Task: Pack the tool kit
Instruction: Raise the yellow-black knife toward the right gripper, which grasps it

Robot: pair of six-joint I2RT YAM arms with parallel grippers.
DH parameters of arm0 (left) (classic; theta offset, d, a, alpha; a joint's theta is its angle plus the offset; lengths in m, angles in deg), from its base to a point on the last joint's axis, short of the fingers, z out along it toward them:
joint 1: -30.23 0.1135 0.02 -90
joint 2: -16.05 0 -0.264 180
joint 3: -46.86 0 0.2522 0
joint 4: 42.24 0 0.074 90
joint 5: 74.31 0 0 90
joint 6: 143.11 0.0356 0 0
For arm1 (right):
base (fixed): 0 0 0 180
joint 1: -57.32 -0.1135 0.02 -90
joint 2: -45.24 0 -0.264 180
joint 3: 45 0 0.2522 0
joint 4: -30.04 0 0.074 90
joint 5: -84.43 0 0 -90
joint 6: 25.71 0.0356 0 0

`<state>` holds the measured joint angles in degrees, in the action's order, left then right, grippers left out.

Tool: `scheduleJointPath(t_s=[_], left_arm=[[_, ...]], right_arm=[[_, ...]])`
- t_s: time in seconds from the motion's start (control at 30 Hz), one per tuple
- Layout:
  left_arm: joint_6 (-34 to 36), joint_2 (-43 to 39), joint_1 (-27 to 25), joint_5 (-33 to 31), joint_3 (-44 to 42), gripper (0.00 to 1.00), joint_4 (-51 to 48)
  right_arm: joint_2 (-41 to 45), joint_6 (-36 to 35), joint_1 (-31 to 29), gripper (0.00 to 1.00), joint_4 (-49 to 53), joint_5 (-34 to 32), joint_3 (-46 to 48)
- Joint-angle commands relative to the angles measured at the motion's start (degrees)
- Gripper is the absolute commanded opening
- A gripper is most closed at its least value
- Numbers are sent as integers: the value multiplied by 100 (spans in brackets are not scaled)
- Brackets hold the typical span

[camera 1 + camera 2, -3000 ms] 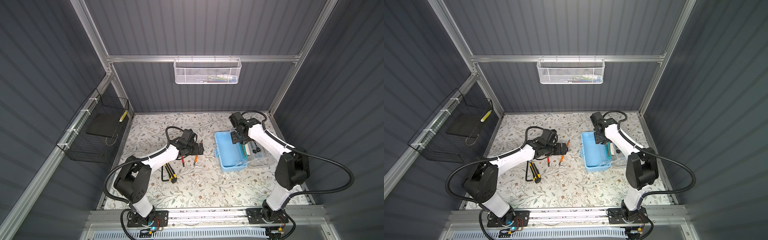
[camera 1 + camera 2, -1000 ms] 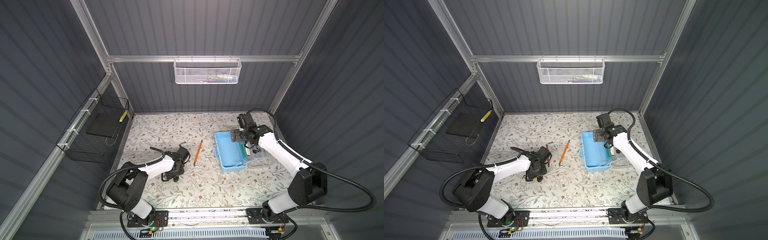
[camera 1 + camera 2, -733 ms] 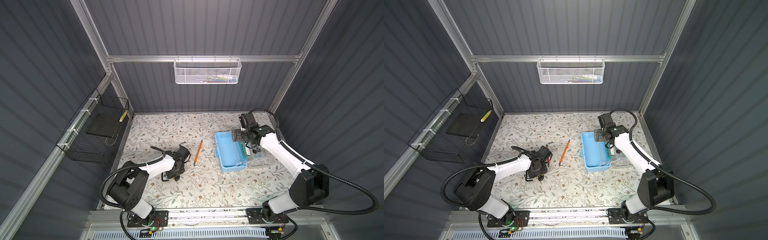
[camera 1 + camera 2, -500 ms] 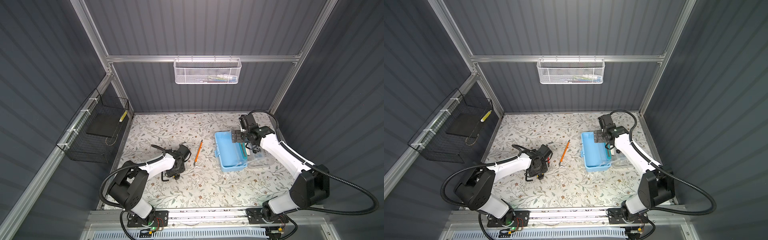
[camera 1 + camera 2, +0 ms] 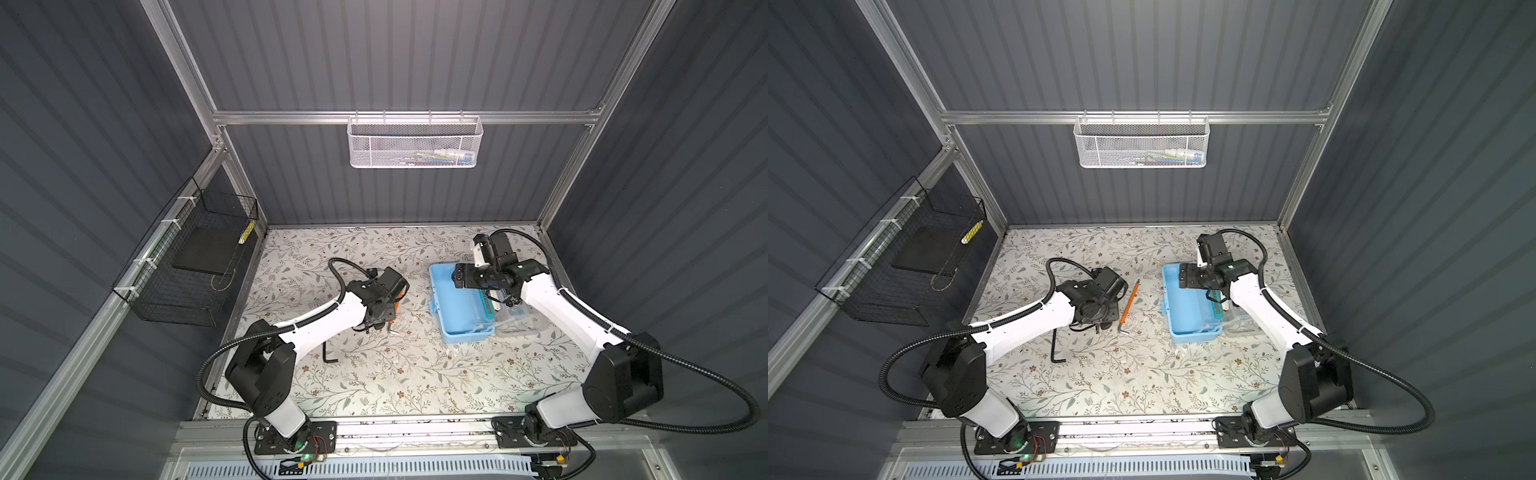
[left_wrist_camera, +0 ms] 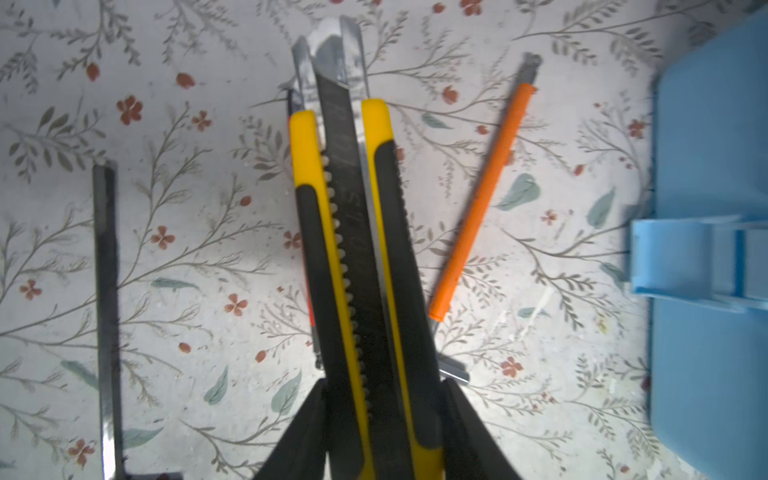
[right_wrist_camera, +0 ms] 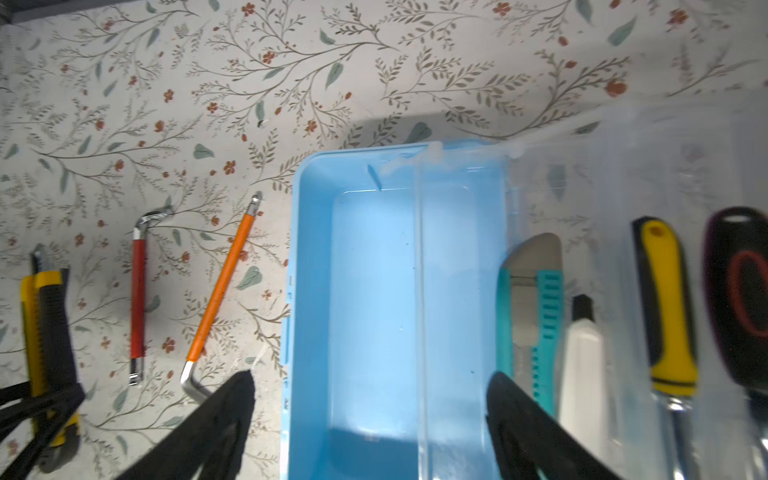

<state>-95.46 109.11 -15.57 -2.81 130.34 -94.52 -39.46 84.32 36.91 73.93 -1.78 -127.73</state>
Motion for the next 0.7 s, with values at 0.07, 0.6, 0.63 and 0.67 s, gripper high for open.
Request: scheduleJointPath(t_s=[0.07,0.6,0.63,0.67], left_arm=[[825,28,-245,243,312,42,591],[1775,68,-585,1051,535,43,1490],[1804,76,-588,1113,535,42,1523],[1824,80,-579,1158,527,43,1559]], right_arm=[[-149,493,-16,82,-518,911,68],[-346,1138,-147,72,-1451,2021,250],[-349,1169,-155,71,-1494,2074,275],[-360,1203,-154,69,-1553,2145,300]])
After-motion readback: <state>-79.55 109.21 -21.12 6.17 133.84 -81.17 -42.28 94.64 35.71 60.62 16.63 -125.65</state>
